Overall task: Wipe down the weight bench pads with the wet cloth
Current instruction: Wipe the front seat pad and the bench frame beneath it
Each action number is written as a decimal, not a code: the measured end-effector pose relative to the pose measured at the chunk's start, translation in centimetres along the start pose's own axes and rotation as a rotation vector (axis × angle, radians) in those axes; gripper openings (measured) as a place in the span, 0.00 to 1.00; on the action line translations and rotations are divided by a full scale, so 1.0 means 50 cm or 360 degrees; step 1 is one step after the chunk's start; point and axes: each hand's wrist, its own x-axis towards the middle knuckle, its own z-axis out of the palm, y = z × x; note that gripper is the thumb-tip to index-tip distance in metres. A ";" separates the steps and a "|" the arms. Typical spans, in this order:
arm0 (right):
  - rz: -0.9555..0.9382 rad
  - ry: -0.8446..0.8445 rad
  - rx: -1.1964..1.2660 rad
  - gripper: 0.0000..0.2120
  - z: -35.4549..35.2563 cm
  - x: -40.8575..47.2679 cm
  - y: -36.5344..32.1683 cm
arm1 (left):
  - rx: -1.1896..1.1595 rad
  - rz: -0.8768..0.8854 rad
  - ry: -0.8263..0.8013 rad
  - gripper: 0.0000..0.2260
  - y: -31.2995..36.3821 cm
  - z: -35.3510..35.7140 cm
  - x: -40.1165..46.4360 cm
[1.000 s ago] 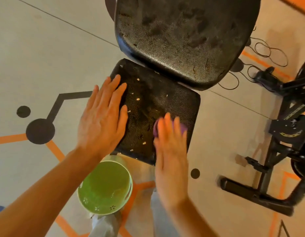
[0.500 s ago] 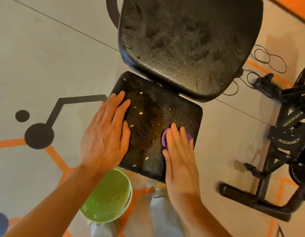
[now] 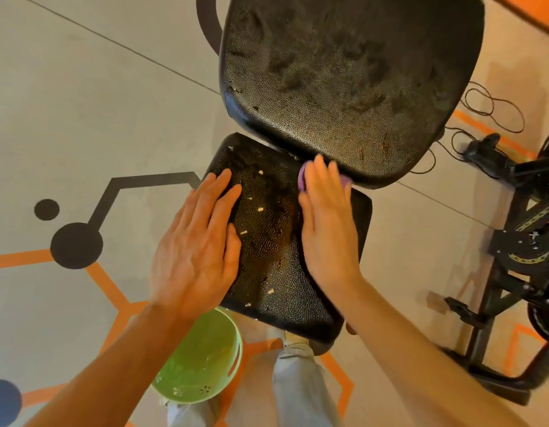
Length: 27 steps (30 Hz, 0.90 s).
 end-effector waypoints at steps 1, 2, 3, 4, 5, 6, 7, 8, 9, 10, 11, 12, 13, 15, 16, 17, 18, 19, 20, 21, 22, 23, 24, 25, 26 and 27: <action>0.0102 0.0064 0.0017 0.20 0.003 0.027 -0.008 | 0.0003 -0.0002 0.0002 0.21 0.000 0.000 0.000; 0.0162 0.0088 0.0053 0.20 0.010 0.020 -0.017 | 0.0004 -0.0001 0.0001 0.21 0.000 0.000 -0.001; 0.0133 0.0064 0.0078 0.21 0.017 -0.018 -0.026 | -0.0002 -0.0003 0.0003 0.21 0.001 0.000 -0.001; 0.0024 -0.0006 0.0076 0.22 0.018 -0.081 -0.037 | -0.0010 -0.0004 0.0010 0.21 0.001 0.000 0.000; -0.0113 -0.0094 0.0052 0.24 0.016 -0.158 -0.047 | -0.0015 -0.0003 0.0017 0.21 0.000 0.001 0.000; -0.0246 -0.0164 0.0037 0.25 0.009 -0.219 -0.050 | -0.0017 -0.0001 0.0024 0.21 0.000 0.002 -0.001; -0.0336 -0.0201 0.0025 0.25 0.005 -0.236 -0.040 | -0.0021 -0.0001 0.0032 0.21 -0.001 0.002 -0.002; -0.0352 -0.0203 0.0043 0.25 0.004 -0.206 -0.028 | -0.0023 0.0000 0.0038 0.21 -0.001 0.003 -0.003; -0.0295 -0.0164 0.0054 0.24 0.006 -0.145 -0.024 | -0.0024 0.0007 0.0041 0.21 -0.001 0.003 -0.002; -0.0190 -0.0113 0.0053 0.22 0.012 -0.073 -0.028 | -0.0023 0.0012 0.0045 0.21 -0.001 0.004 -0.002; -0.0067 -0.0030 0.0039 0.20 0.017 -0.004 -0.037 | -0.0020 0.0009 0.0051 0.21 -0.001 0.005 -0.002; 0.0040 0.0046 0.0031 0.18 0.017 0.040 -0.045 | -0.0018 0.0003 0.0052 0.21 -0.001 0.006 -0.003; 0.0101 0.0097 0.0042 0.17 0.024 0.046 -0.052 | -0.0021 -0.0002 0.0048 0.21 -0.002 0.007 -0.004; 0.0050 -0.0003 0.0087 0.20 0.032 -0.040 -0.070 | -0.0039 -0.0001 0.0049 0.21 -0.003 0.008 -0.003; -0.0057 -0.0099 0.0075 0.21 0.026 -0.115 -0.083 | -0.0048 0.0009 0.0052 0.21 -0.004 0.009 -0.002; -0.0176 -0.0164 0.0062 0.22 0.016 -0.184 -0.089 | -0.0054 0.0018 0.0059 0.21 -0.005 0.010 -0.003; -0.0274 -0.0209 0.0056 0.22 0.008 -0.215 -0.081 | -0.0055 0.0021 0.0067 0.21 -0.005 0.011 -0.004; -0.0327 -0.0231 0.0083 0.22 0.008 -0.199 -0.067 | -0.0052 0.0020 0.0070 0.21 -0.006 0.011 -0.005; -0.0319 -0.0216 0.0117 0.22 0.012 -0.150 -0.060 | -0.0047 0.0021 0.0066 0.21 -0.006 0.012 -0.004; -0.0248 -0.0176 0.0123 0.21 0.019 -0.085 -0.061 | -0.0039 0.0021 0.0059 0.22 -0.006 0.012 -0.004; -0.0140 -0.0093 0.0111 0.20 0.024 -0.018 -0.068 | -0.0026 0.0019 0.0050 0.22 -0.006 0.013 -0.003; -0.0026 0.0005 0.0085 0.19 0.026 0.032 -0.076 | -0.0011 0.0016 0.0036 0.22 -0.006 0.013 -0.004; 0.0045 0.0078 0.0073 0.17 0.031 0.052 -0.084 | 0.0002 0.0018 0.0025 0.22 -0.006 0.012 -0.004; 0.0087 0.0070 0.0101 0.17 0.039 0.038 -0.092 | 0.0002 0.0019 0.0025 0.22 -0.006 0.011 -0.004; 0.0050 -0.0002 0.0141 0.18 0.042 -0.006 -0.100 | -0.0018 0.0014 0.0037 0.21 -0.006 0.009 -0.004; -0.0052 -0.0100 0.0178 0.20 0.039 -0.069 -0.110 | -0.0055 -0.0006 0.0055 0.21 -0.007 0.005 -0.008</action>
